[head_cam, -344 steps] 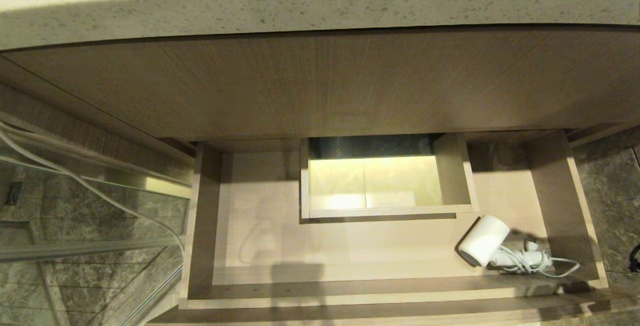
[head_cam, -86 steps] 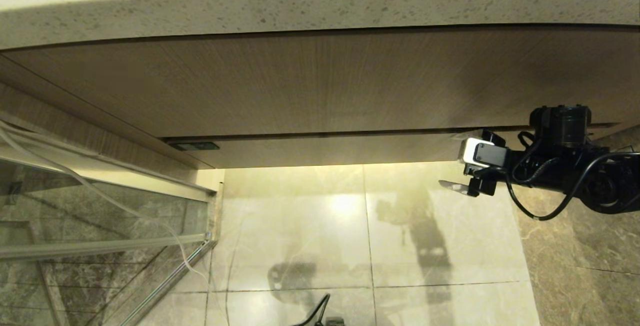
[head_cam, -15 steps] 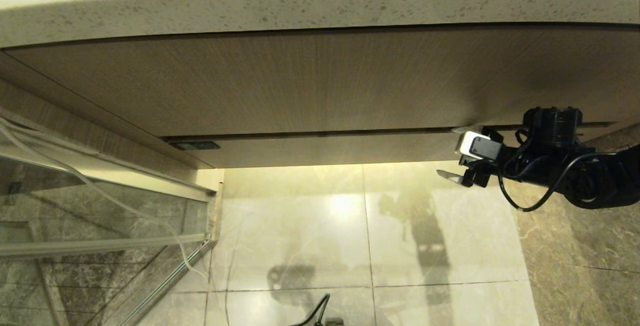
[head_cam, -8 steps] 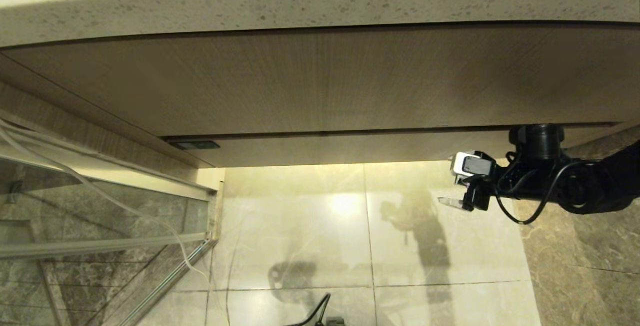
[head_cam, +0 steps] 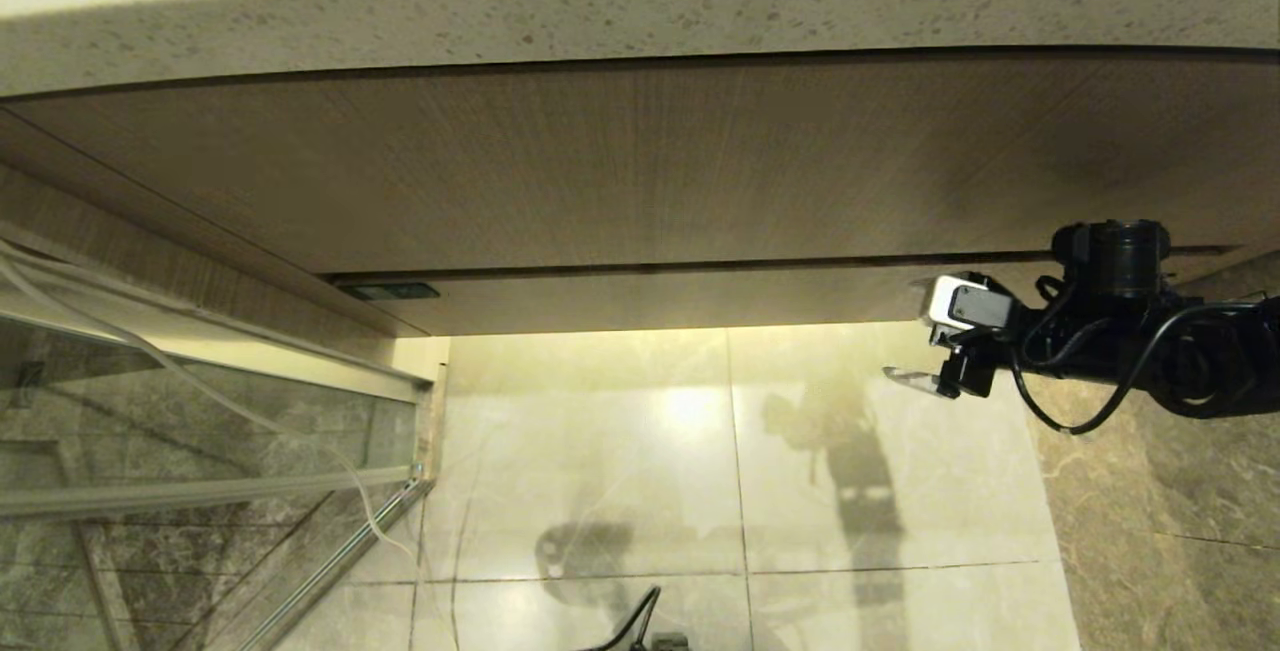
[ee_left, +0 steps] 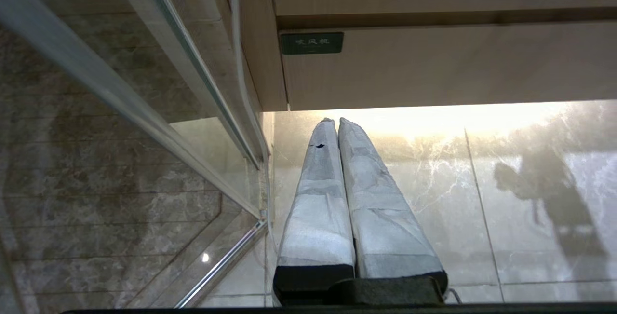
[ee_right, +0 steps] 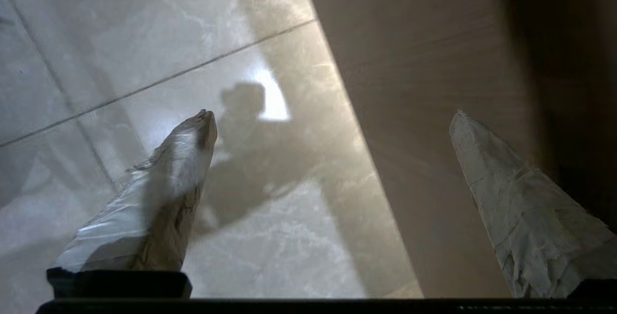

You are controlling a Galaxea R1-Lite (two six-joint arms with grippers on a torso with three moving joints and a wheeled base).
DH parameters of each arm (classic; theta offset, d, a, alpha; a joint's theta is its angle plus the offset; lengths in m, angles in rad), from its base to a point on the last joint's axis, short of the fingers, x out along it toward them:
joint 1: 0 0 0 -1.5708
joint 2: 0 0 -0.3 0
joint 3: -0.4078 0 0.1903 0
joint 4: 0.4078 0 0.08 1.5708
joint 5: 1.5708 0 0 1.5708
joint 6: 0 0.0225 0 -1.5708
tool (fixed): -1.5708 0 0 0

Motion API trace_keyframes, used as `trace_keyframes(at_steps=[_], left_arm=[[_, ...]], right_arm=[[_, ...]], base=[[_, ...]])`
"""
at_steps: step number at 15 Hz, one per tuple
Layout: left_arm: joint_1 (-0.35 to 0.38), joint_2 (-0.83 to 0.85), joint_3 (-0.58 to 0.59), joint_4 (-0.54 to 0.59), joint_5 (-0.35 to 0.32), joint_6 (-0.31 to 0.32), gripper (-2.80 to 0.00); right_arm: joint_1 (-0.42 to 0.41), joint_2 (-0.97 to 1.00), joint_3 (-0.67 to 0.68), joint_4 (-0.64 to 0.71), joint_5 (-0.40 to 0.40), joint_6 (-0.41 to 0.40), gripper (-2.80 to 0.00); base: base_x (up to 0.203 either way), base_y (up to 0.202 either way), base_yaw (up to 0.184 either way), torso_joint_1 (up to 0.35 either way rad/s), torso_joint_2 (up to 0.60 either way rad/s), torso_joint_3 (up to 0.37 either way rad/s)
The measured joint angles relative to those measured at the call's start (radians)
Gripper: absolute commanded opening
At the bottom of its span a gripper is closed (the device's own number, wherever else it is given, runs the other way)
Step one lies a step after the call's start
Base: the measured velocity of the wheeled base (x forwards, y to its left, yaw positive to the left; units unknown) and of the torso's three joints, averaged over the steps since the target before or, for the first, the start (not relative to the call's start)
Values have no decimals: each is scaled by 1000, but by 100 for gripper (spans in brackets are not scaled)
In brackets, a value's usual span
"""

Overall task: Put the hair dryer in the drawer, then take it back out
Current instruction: Pull open the drawer

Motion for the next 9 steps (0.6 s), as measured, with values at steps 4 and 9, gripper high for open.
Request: trace_keyframes(at_steps=[4, 9], left_arm=[[1, 0, 0, 0, 0, -1, -280], [0, 0, 0, 0, 0, -1, -280]], right_arm=[[2, -21, 0, -9, 13, 7, 0], [13, -33, 0, -34, 72, 8, 0]], base=[[0, 0, 0, 0, 0, 0], [0, 0, 0, 0, 0, 0]])
